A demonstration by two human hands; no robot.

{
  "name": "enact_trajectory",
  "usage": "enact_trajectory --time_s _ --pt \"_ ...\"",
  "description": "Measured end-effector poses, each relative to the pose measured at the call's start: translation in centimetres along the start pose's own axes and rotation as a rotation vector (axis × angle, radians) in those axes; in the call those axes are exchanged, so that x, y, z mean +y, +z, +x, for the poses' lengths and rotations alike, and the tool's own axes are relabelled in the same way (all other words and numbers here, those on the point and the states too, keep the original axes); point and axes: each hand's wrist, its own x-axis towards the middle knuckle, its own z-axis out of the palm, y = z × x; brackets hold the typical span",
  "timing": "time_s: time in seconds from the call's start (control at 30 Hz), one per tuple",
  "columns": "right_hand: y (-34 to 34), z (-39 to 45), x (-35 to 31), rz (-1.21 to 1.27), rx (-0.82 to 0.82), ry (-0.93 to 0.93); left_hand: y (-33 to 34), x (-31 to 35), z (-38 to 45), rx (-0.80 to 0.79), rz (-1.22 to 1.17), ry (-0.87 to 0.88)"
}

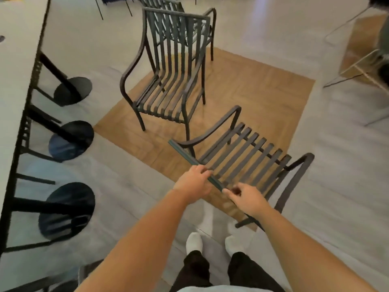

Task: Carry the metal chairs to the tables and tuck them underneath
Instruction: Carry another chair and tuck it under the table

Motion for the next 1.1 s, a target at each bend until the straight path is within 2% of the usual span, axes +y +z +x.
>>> enact_trajectory --time_s 0.17,0.57,1.1 --pt "2.7 -0.8 0.8 0.066 0.014 0.085 0.1 -2.4 3.0 -0.053 0.200 0.208" --pt "5.0 1.1 2.5 -0.123 0.031 0.256 -0.7 -3.6 10.2 -0.294 0.419 0.311" --pt "5.0 1.2 3.3 -0.113 -0.008 0.213 0.0 -2.7 9.2 -0.231 0.526 0.265"
